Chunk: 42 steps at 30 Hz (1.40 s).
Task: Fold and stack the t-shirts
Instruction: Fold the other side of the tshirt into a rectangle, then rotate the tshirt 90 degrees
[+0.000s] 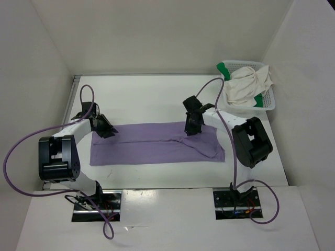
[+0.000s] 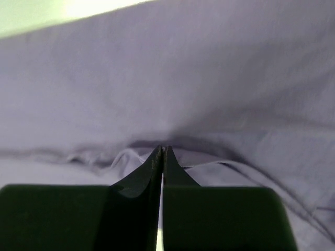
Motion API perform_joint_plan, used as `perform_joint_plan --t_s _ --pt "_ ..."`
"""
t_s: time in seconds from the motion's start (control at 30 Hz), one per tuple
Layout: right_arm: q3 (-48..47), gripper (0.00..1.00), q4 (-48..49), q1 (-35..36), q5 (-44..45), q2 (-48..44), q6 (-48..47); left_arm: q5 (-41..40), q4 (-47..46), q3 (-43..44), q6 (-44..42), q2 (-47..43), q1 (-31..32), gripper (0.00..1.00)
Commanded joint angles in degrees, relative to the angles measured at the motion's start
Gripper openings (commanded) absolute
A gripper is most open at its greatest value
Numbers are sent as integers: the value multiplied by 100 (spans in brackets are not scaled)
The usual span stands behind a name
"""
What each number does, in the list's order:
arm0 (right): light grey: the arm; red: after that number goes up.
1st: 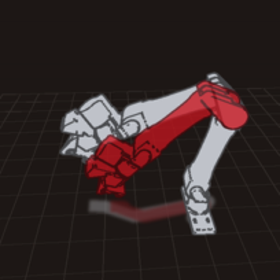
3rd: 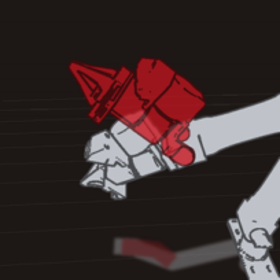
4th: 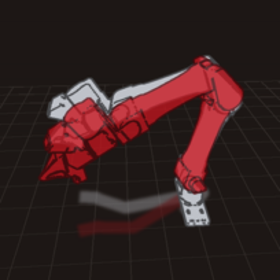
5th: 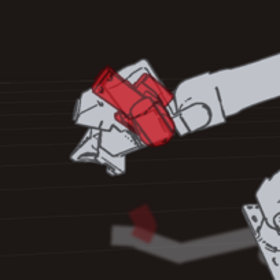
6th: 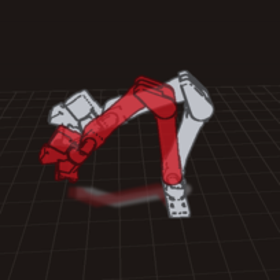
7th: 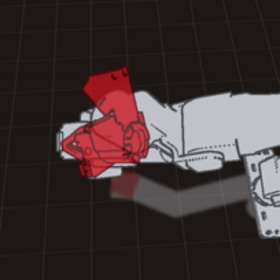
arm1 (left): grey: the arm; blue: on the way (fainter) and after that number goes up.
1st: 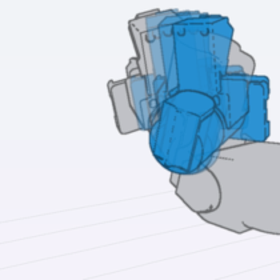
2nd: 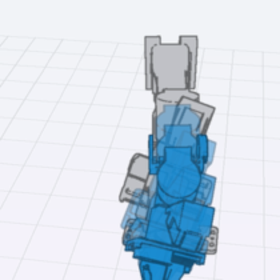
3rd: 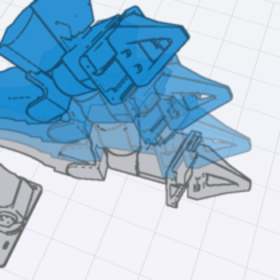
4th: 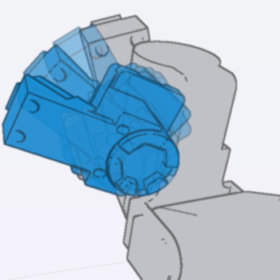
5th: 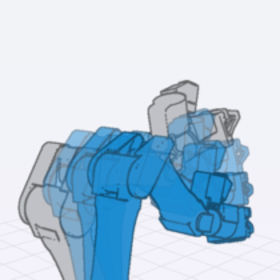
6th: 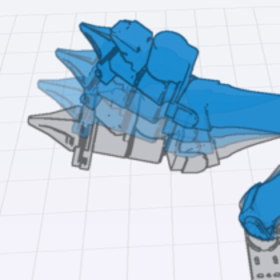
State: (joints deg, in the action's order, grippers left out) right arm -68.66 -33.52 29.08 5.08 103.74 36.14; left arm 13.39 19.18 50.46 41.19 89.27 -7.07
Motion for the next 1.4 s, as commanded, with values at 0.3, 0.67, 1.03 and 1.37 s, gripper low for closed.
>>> perform_joint_plan --t_s 0.3,0.67,1.03,1.37 --pt "898 1 -481 686 -1465 -1321 516 366 -301 26 249 55 4 34" --pt "425 37 -630 617 -2020 -1691 570 471 -248 447 249 55 4 34" --pt "767 0 266 -754 -906 -1445 569 419 -301 614 302 247 847 34" --pt "592 0 566 -1352 221 -427 438 673 -494 220 363 995 682 34"
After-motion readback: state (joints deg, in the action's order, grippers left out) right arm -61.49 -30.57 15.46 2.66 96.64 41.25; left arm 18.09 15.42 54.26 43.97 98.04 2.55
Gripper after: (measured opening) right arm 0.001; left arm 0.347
